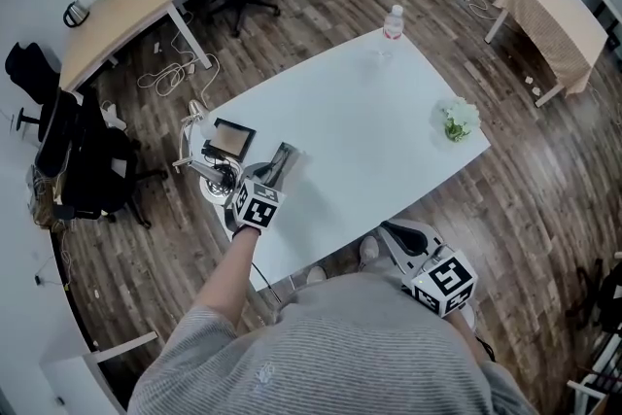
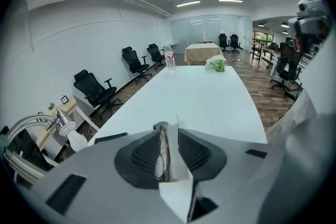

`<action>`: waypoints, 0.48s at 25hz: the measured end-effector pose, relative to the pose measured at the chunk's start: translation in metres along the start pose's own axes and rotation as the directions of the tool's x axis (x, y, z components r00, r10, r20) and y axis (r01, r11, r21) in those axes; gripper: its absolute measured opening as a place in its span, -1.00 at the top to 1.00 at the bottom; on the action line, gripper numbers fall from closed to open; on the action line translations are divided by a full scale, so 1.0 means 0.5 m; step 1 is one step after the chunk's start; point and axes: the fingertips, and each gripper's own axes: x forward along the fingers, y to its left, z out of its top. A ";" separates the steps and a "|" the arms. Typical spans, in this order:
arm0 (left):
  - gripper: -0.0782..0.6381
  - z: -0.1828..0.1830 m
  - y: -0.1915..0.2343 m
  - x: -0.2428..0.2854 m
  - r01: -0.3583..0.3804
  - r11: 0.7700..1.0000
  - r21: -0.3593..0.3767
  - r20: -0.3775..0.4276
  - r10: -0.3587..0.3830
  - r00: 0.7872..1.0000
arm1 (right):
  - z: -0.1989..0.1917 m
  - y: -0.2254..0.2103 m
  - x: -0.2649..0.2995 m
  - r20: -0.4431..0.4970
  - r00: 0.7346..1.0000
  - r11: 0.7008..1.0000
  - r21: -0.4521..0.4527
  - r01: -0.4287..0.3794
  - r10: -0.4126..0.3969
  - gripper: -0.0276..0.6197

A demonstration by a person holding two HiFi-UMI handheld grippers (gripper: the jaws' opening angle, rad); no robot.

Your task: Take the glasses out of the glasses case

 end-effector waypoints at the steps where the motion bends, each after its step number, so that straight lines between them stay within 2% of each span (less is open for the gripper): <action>1: 0.48 -0.003 0.001 0.004 0.000 1.000 0.000 -0.005 0.000 1.000 | 0.000 -0.003 0.000 -0.004 1.000 1.000 0.000 0.001 -0.001 0.86; 12: 0.48 -0.010 0.009 0.035 -0.003 1.000 0.026 -0.059 0.004 0.998 | 0.000 -0.023 -0.011 -0.015 1.000 1.000 0.011 0.010 -0.010 0.86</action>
